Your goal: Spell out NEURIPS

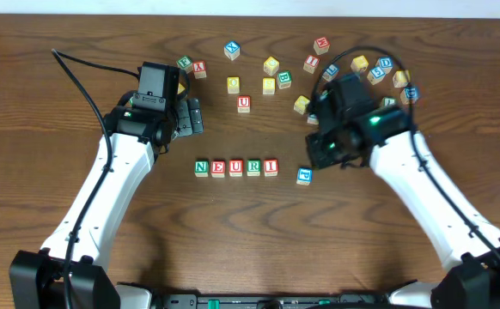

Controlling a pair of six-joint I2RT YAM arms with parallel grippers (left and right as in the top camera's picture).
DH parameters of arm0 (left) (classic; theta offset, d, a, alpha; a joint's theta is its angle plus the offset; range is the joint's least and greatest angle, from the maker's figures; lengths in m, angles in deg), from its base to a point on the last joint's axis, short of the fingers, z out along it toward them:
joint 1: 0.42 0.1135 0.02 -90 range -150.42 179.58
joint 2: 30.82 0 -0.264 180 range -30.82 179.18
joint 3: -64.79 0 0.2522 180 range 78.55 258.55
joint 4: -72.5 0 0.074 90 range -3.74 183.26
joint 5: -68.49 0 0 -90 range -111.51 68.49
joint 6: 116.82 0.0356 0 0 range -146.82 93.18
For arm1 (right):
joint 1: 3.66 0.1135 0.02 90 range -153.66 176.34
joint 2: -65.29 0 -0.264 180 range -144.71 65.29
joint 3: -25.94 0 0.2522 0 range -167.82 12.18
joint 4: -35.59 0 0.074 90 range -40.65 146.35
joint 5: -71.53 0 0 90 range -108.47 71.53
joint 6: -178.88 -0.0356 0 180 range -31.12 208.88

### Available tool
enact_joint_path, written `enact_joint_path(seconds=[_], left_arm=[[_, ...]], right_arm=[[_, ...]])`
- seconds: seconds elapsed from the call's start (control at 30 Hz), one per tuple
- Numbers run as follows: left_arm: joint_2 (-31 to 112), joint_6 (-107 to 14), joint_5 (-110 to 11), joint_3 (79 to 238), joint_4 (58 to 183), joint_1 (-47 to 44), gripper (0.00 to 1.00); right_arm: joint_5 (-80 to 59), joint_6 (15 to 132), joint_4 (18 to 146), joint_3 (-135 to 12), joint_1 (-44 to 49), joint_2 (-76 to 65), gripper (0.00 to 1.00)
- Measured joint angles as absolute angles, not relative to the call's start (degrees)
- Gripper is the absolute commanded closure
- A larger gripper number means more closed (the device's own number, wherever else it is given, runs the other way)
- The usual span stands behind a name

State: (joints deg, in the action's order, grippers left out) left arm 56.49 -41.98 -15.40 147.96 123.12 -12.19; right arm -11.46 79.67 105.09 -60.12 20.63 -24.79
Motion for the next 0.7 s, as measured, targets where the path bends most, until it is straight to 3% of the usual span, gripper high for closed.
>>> enact_joint_path(seconds=[0.3, 0.7], left_arm=[[56.5, -42.0, -15.4, 148.0, 123.1, -12.2, 0.02], [56.5, -42.0, -15.4, 148.0, 123.1, -12.2, 0.02]], right_arm=[[-17.9, 64.6, 100.5, -52.3, 30.4, -24.8, 0.99], [-20.5, 55.9, 90.9, -42.7, 31.0, -24.8, 0.99]])
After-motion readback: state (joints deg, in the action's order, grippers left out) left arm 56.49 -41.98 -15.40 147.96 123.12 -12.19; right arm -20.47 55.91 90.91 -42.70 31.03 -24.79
